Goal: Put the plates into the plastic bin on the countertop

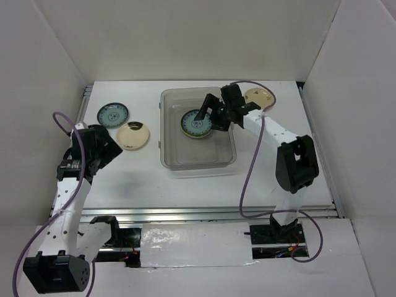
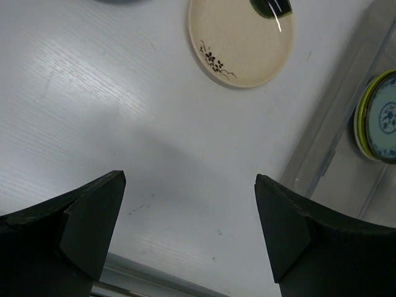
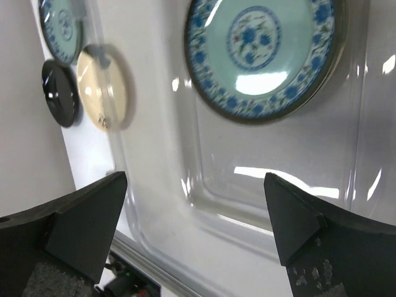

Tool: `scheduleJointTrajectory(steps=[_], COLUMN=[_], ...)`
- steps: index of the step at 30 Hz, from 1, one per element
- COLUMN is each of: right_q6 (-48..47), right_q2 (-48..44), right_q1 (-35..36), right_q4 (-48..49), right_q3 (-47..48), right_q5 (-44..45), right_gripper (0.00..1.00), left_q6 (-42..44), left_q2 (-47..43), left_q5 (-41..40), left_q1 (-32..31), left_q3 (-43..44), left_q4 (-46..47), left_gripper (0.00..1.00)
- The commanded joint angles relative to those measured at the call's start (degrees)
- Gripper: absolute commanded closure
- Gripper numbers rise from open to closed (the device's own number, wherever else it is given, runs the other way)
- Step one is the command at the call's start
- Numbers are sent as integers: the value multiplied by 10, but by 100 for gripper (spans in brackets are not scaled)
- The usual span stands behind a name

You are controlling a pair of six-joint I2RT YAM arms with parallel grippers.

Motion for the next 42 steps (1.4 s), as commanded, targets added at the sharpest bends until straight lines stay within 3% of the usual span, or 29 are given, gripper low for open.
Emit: scheduleJointTrajectory(steps=[1, 4, 8, 12, 15, 19, 21, 28, 32, 34, 38, 42], right_q6=[-55, -69, -76, -28, 26, 52, 52, 54, 55, 58, 52, 35], right_q2=[-83, -147, -261, -383, -420, -423, -411, -388, -397, -403, -425, -441], right_q1=[26, 44, 88, 118, 161, 226, 250, 321, 326, 326, 323, 322], right_q4=[-54, -39, 54, 255, 360, 448, 469, 490, 497, 497, 476, 427], right_q3=[-1, -53, -219, -387, -480, -533, -534, -514, -518, -519, -516, -506], right_q5=[73, 71, -9, -136, -182, -222, -234, -239, -241, -240, -226, -203], right_gripper=[0, 0, 0, 0, 0, 0, 0, 0, 0, 0, 0, 0], left_q6=[-103, -179, -256, -353, -411, -432, -426, -437, -441, -445, -459, -476], left_q2=[12, 14, 21, 60, 92, 159, 216, 358, 423, 433, 458, 470], left_q5=[14, -40, -56, -51, -55, -86, -95, -132, -165, -170, -168, -157], left_q1=[15, 30, 64, 99, 105, 107, 110, 122, 127, 127, 127, 128], left_q3=[-8, -27, -81, -152, -208, -235, -219, -150, -61, -48, -35, -64], left_q4=[54, 65, 138, 248, 412, 545, 567, 552, 430, 411, 373, 409], left_gripper=[1, 1, 1, 1, 1, 1, 1, 2, 4, 6, 15, 37])
